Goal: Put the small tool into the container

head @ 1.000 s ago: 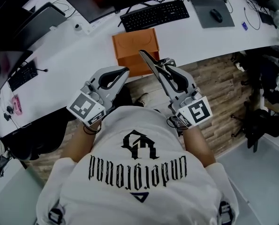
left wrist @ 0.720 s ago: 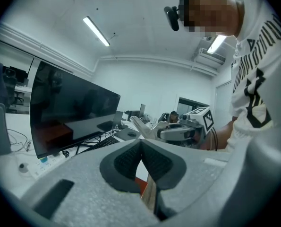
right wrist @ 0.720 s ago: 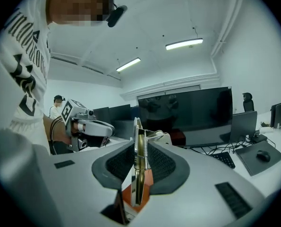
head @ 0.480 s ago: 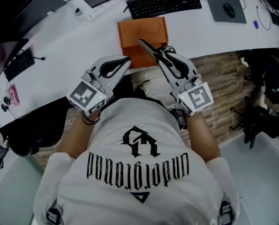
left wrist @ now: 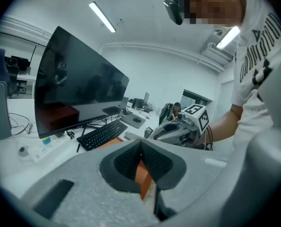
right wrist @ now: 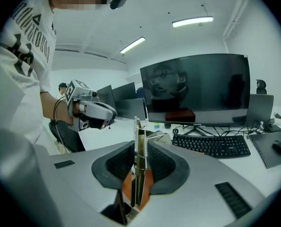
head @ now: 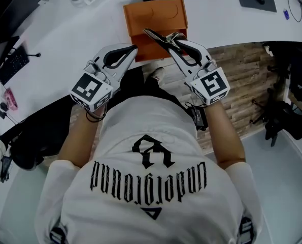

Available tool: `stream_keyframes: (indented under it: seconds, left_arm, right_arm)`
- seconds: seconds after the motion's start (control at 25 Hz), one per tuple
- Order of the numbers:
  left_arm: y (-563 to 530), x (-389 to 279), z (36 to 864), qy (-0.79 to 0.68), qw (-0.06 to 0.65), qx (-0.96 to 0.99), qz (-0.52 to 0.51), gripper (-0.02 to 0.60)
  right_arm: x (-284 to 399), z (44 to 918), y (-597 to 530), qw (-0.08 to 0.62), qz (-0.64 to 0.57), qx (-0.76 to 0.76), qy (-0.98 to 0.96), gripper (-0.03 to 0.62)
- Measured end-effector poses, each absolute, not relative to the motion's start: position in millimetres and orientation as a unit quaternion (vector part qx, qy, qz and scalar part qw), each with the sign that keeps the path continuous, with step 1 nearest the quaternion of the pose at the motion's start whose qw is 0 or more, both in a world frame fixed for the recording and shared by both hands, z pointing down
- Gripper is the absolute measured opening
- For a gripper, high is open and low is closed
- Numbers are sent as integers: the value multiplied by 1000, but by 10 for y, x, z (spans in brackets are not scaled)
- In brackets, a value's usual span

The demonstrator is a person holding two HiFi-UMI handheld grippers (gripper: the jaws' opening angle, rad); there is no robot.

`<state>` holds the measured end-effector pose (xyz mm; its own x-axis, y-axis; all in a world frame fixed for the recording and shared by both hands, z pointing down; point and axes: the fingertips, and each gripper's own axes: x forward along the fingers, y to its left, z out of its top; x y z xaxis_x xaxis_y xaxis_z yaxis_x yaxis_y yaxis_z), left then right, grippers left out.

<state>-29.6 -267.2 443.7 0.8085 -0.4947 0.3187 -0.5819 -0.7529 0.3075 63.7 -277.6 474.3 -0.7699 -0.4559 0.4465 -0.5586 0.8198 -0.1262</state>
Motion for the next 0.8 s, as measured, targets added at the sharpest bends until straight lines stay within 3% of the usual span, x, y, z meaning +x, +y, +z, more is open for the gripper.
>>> stream_keyframes:
  seconds: [0.8]
  left_arm:
    - [-2879,-436,5377,-288,256,913,131,15]
  right_arm:
    - [611,6022,-2810,313,161,199,-915,91]
